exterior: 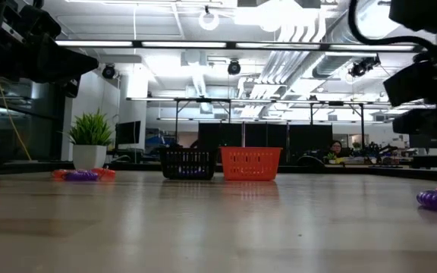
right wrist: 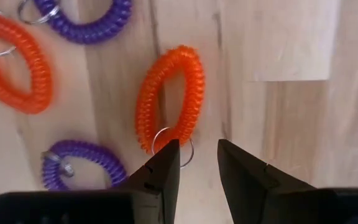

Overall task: Sort spring keychains into baskets
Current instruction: Put the orange spring keychain into the orange basket

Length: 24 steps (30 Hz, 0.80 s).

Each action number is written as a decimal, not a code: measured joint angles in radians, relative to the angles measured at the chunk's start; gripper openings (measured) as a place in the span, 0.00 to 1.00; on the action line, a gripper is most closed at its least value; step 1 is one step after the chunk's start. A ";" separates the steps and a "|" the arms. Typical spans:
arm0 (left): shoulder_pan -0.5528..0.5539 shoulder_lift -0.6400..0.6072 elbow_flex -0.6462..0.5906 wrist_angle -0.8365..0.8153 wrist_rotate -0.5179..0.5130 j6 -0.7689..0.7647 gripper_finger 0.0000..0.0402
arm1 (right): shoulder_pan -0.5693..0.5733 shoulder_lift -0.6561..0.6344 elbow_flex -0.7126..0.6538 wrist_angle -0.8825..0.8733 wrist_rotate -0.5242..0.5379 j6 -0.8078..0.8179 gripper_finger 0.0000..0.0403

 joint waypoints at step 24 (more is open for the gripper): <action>0.000 0.000 0.000 0.000 0.000 0.000 0.00 | -0.015 0.002 0.000 0.133 0.006 0.048 0.26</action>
